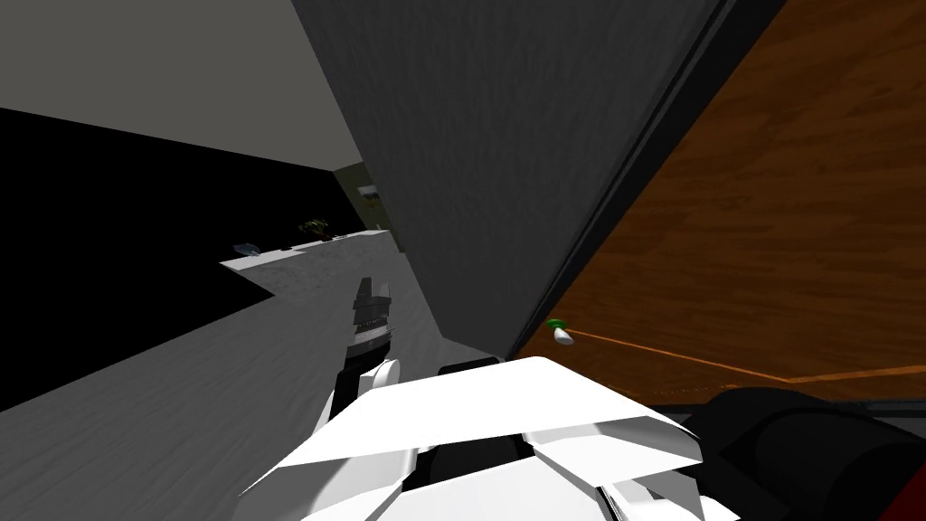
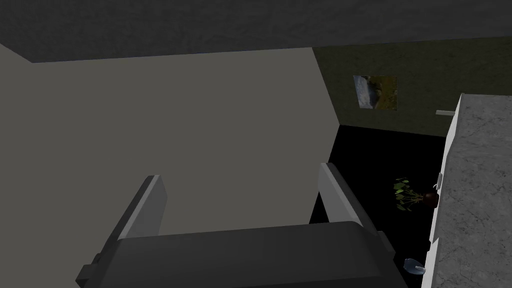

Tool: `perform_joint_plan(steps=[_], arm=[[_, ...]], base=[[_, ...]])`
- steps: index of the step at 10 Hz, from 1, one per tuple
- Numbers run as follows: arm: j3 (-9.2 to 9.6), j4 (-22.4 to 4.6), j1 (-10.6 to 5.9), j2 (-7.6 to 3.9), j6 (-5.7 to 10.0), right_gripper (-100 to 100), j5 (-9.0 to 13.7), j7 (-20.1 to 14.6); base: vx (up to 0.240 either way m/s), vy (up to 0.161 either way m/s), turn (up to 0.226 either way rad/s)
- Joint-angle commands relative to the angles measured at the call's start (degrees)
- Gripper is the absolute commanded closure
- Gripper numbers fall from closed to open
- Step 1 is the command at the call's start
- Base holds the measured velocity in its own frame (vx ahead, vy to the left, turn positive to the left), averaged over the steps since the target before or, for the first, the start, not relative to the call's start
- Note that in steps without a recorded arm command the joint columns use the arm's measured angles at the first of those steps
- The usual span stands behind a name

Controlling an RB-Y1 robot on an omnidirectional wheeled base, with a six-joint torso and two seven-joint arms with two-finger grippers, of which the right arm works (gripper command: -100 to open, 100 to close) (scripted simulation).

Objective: Pull the door open

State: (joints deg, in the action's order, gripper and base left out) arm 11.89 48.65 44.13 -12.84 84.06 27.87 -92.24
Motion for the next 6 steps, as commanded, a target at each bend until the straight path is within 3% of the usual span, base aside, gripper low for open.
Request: perform_joint_plan(steps=[1, 3, 6], arm=[[0.26, -1.7, 0.17, -0.15, 1.1, -100, 0.4, -1.8], [0.33, -2.2, 0.19, -0.17, 1.36, -100, 0.5, -2.1], [-2.12, -0.5, -1.48, -1.25, -3.02, -100, 3.0, -2.0]], base=[[0.077, -0.138, 0.129], [0.038, -0.112, 0.078], [0.004, 0.01, 0.167]])
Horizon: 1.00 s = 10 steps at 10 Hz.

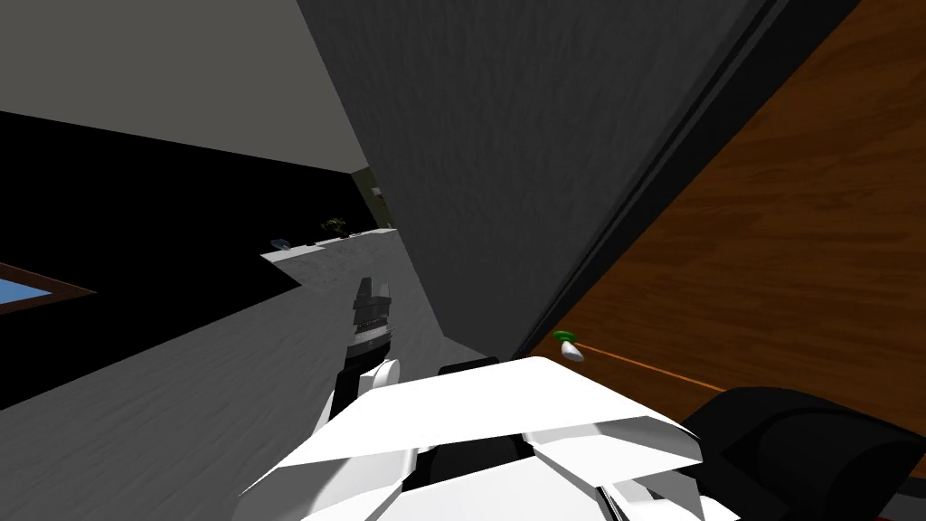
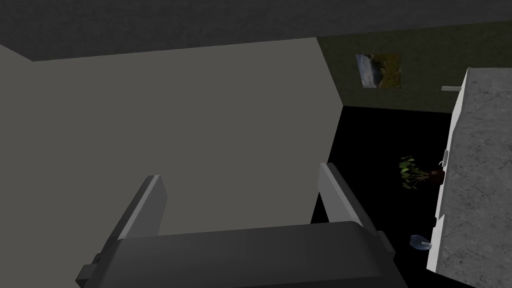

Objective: Pull the door open

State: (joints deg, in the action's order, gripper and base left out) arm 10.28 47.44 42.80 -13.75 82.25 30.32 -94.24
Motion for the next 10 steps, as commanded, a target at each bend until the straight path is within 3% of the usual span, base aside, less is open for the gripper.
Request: perform_joint_plan(steps=[1, 2, 3, 7, 10], arm=[[-1.34, 1.3, -0.72, -0.69, -2.74, -100, 1.3, 0.2], [-2.23, 2.0, -1.32, -1.07, -4.25, -100, 2.2, 0.3], [-2.23, 2.0, -1.32, -1.07, -4.38, -100, 2.2, 0.3], [-5.78, 4.7, -3.74, -2.58, -10.93, -100, 5.7, 0.9], [-7.7, 6.1, -5.05, -3.4, -14.47, -100, 7.5, 1.2]], base=[[0.001, 0.028, 0.17], [-0.001, 0.023, 0.156], [0.001, 0.009, 0.059], [-0.002, 0.006, 0.17], [-0.01, 0.001, 0.141]])
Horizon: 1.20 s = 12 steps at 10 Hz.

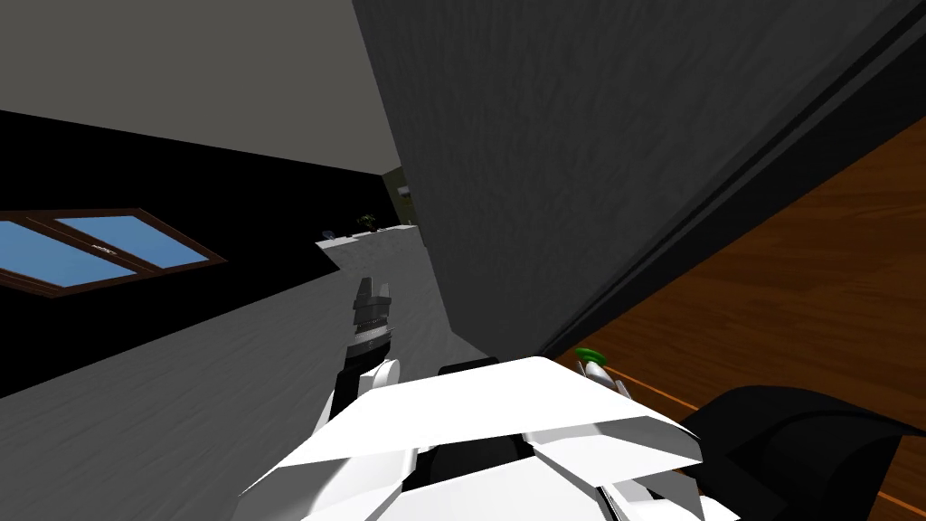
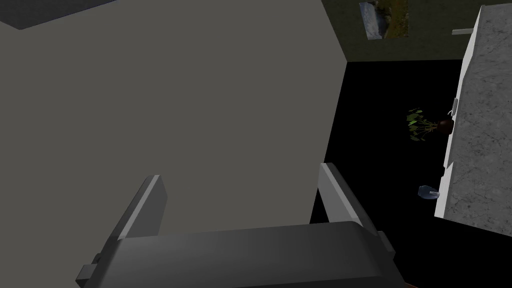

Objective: Pull the door open

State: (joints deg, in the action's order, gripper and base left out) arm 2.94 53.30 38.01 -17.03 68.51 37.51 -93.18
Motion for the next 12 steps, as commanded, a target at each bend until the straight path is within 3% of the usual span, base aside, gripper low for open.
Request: perform_joint_plan(steps=[1, 2, 3, 8, 12], arm=[[-0.89, 0.7, -0.62, -0.34, -1.7, -100, 0.9, 0.2], [-0.49, -0.3, -0.65, -0.17, -0.66, -100, 0.5, -0.1], [-0.49, -0.3, -0.65, -0.17, -0.66, 100, 0.5, -0.1], [-0.49, -0.3, -0.65, -0.17, -0.66, 100, 0.5, -0.1], [1.54, -0.4, -0.61, -1.3, 0.41, 100, -1.4, -1.0]], base=[[-0.012, -0.001, 0.094], [-0.005, -0.002, 0.017], [0.001, -0.001, -0.018], [0.0, 0.0, 0.0], [-0.132, 0.074, 0.009]])
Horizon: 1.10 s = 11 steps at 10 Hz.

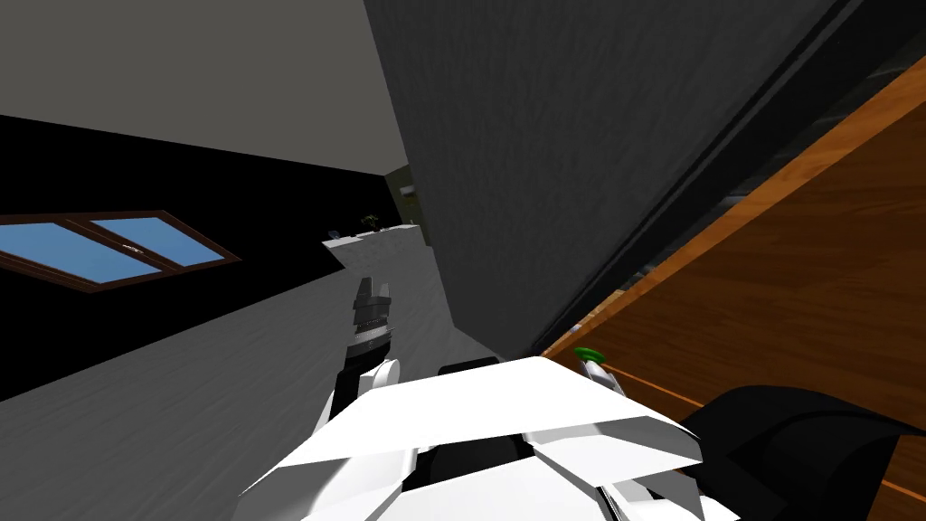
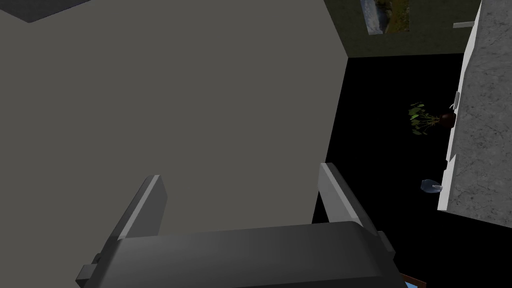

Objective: Pull the door open

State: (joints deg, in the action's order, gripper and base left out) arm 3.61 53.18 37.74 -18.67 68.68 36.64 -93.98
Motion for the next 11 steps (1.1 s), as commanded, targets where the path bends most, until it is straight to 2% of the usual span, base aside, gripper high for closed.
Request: perform_joint_plan(steps=[1, 5, 6, 11], arm=[[1.37, -0.3, -0.34, 0.07, 0.49, 100, -1.0, -0.4], [3.84, -0.4, -0.31, -1.27, 1.79, 100, -3.3, -1.6], [3.27, -1.1, -0.7, -1.13, 1.79, 100, -2.9, -1.4], [6.77, -0.9, -0.31, -2.38, 3.83, 100, -6.4, -2.2]], base=[[-0.197, 0.063, 0.021], [-0.245, 0.012, 0.048], [-0.101, 0.012, 0.009], [-0.217, -0.003, 0.05]])
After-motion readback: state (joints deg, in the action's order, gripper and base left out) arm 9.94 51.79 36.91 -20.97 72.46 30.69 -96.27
